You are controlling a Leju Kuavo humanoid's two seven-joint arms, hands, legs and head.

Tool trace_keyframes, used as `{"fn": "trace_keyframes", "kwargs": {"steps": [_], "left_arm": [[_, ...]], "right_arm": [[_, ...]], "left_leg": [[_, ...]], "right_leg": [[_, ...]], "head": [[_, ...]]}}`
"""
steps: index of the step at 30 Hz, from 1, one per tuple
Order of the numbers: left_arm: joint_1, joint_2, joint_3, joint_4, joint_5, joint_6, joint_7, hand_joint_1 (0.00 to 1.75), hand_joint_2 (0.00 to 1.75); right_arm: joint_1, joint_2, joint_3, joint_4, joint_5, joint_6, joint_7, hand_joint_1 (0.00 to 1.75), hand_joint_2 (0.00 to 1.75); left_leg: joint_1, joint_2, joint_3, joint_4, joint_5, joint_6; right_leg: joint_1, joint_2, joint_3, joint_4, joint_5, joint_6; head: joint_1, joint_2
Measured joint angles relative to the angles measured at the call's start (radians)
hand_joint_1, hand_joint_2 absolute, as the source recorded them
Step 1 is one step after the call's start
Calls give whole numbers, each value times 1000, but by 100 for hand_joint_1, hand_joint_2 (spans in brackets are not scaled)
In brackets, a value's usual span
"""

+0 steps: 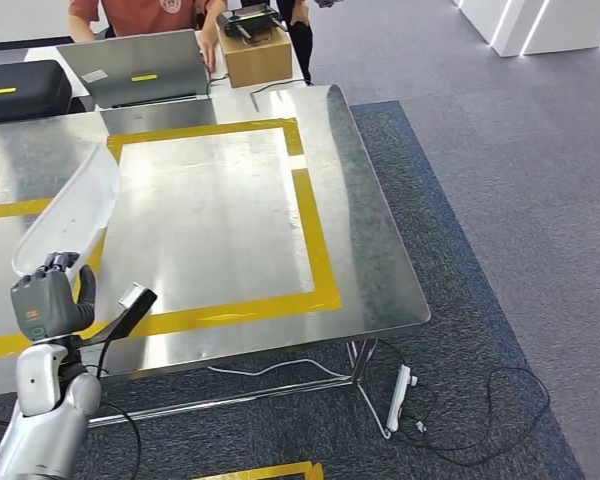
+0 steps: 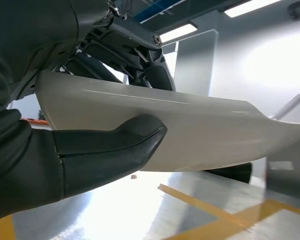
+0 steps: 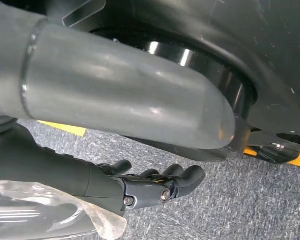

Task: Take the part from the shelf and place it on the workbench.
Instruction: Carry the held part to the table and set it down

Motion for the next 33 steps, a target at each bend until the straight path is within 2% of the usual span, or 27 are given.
{"fn": "trace_keyframes", "kwargs": {"steps": [4, 15, 20, 25, 29, 31, 33], "left_arm": [[-17, 20, 24, 20, -31, 0, 19, 175, 175], [-49, 100, 36, 78, -159, 0, 179, 175, 175], [-93, 136, 30, 173, -186, -2, 249, 175, 175], [-141, 161, 16, 295, -183, -42, 272, 175, 175], [-163, 169, 2, 357, -170, -69, 275, 0, 175], [-171, 172, -2, 378, -158, -72, 272, 0, 175], [-178, 175, -7, 393, -140, -68, 261, 0, 87]], "right_arm": [[0, -4, 7, -6, 1, 2, 2, 0, 0], [0, -8, 11, -15, 1, 2, 4, 0, 0], [0, -10, 11, -17, 2, 2, 4, 0, 0], [-1, -11, 11, -19, 2, 2, 6, 0, 0], [-1, -12, 12, -21, 2, 3, 7, 0, 0], [-1, -13, 12, -21, 2, 3, 7, 0, 0], [-1, -13, 12, -21, 2, 3, 7, 0, 0]], "left_leg": [[0, 0, 0, 0, 0, 0], [0, 0, 0, 0, 0, 0], [0, 0, 0, 0, 0, 0], [0, 0, 0, 0, 0, 0], [0, 0, 0, 0, 0, 0], [0, 0, 0, 0, 0, 0], [0, 0, 0, 0, 0, 0]], "right_leg": [[0, 0, 0, 0, 0, 0], [0, 0, 0, 0, 0, 0], [0, 0, 0, 0, 0, 0], [0, 0, 0, 0, 0, 0], [0, 0, 0, 0, 0, 0], [0, 0, 0, 0, 0, 0], [0, 0, 0, 0, 0, 0]], "head": [[0, 0], [0, 0], [0, 0], [0, 0], [0, 0], [0, 0], [0, 0]]}}
